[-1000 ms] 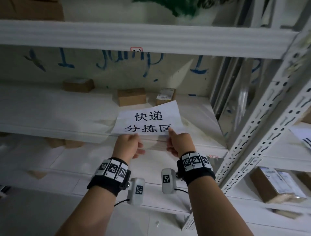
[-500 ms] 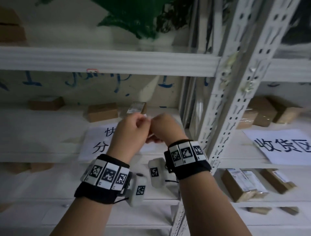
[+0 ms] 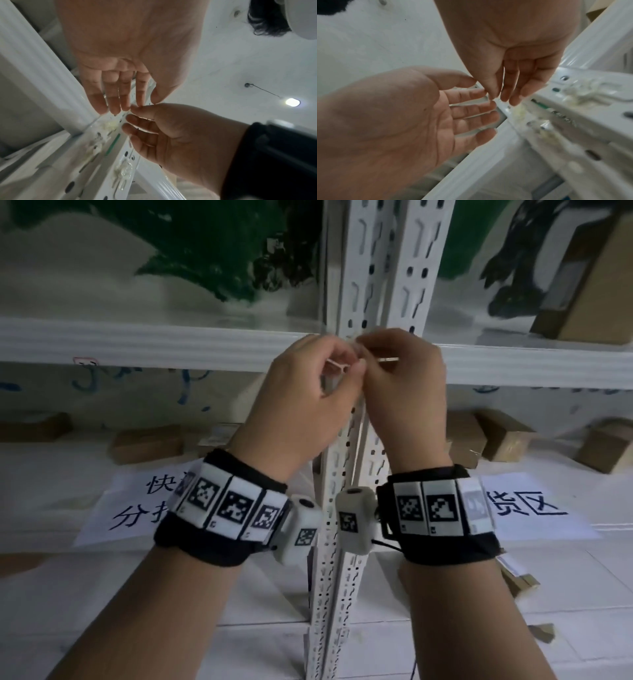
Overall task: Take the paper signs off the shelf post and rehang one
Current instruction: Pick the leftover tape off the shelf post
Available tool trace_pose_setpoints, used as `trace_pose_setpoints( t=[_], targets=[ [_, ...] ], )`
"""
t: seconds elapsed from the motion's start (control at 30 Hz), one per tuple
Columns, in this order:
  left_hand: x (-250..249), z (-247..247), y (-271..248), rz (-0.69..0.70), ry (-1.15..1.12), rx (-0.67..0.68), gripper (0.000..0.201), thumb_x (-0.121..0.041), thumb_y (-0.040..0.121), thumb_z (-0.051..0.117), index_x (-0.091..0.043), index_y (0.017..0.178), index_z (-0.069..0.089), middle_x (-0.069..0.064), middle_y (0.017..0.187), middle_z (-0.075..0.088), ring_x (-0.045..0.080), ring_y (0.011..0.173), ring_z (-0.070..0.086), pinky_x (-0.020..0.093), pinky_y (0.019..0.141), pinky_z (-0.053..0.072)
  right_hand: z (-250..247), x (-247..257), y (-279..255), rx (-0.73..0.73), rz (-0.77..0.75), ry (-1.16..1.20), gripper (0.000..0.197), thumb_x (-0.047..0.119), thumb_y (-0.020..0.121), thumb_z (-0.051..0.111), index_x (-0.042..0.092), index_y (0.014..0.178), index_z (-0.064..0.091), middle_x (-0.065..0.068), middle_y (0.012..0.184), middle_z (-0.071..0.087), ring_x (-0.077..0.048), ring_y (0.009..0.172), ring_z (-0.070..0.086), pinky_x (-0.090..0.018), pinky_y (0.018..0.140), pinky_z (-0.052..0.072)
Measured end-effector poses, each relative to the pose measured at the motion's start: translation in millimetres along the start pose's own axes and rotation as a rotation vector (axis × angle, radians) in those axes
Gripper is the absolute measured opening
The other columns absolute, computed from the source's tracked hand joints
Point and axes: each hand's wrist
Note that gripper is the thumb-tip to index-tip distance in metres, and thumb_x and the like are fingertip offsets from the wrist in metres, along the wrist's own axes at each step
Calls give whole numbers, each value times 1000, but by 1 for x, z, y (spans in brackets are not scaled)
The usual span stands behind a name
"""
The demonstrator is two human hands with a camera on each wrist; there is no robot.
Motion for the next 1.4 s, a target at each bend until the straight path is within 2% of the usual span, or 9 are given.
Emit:
trace_pose_setpoints(
  t=[0.13, 0.2, 0.43, 0.57, 0.7, 0.83, 1.03, 1.2, 1.4],
  targets=[
    [1, 27, 10, 40, 125, 100, 17, -35, 98, 61, -19, 101, 68, -10, 100, 61, 7, 93, 62, 31, 81, 57, -25, -25, 7, -134, -28, -97, 22, 24, 94, 77, 20, 116, 76, 4, 108, 73, -10, 96, 69, -33, 89, 59],
    [5, 37, 10, 40, 194, 119, 18, -38, 97, 61, -21, 99, 67, -10, 97, 62, 9, 88, 62, 34, 78, 57, -31, -36, 9, -141, -36, -142, 26, 22, 92, 79, 18, 118, 76, 2, 110, 71, -12, 97, 67, -32, 90, 58],
    [19, 61, -1, -82, 278, 119, 10, -33, 92, 71, -24, 95, 67, -11, 84, 67, 5, 76, 65, 32, 70, 60, -28, -60, 9, -91, -38, -130, 8, 23, 92, 79, 19, 98, 81, 3, 95, 75, -12, 86, 71, -35, 85, 60],
    [26, 70, -1, -110, 237, 41, 8, -24, 89, 78, -18, 91, 73, -10, 82, 70, 2, 73, 67, 22, 71, 60, -29, -74, -2, -121, -37, -137, 10, 23, 94, 79, 17, 102, 83, 2, 96, 79, -14, 85, 73, -35, 84, 61],
    [26, 77, -2, -103, 216, -27, 10, -20, 88, 80, -17, 95, 73, -9, 85, 70, 3, 73, 67, 10, 67, 53, -29, -80, -10, -126, -78, -152, 14, 13, 94, 78, 12, 107, 82, -2, 100, 77, -16, 86, 71, -25, 83, 56],
    [25, 80, 0, -65, 201, -73, 19, -19, 87, 80, -13, 105, 74, -5, 92, 73, 8, 75, 70, 18, 69, 58, -25, -76, -4, -112, -76, -159, 9, 12, 93, 78, 10, 101, 83, -2, 100, 74, -18, 89, 70, -28, 84, 56],
    [20, 81, 3, -50, 130, -173, 4, -16, 89, 79, -12, 91, 80, -6, 80, 75, 5, 70, 71, 23, 68, 61, -18, -75, -12, -126, -43, -153, 9, 9, 91, 79, 10, 99, 82, -4, 98, 75, -20, 86, 71, -35, 83, 59],
    [17, 90, 4, 6, 131, -148, 6, -9, 89, 76, -12, 95, 78, -4, 87, 74, 8, 76, 70, 27, 73, 61, -24, -67, -18, -167, 110, -106, 18, 19, 93, 81, 14, 110, 80, 3, 98, 81, -8, 87, 73, -21, 83, 57],
    [27, 84, -1, 42, 211, -126, 21, -4, 88, 77, -11, 107, 78, -2, 101, 71, 6, 87, 67, 15, 84, 56, -27, -58, -24, -102, 161, -190, 10, 22, 97, 76, 16, 100, 83, 1, 91, 81, -10, 78, 63, -23, 72, 45]
  ],
)
Point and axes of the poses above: each hand's wrist, its own y-axis towards the middle knuckle, its own z-axis out of the palm, x = y × z
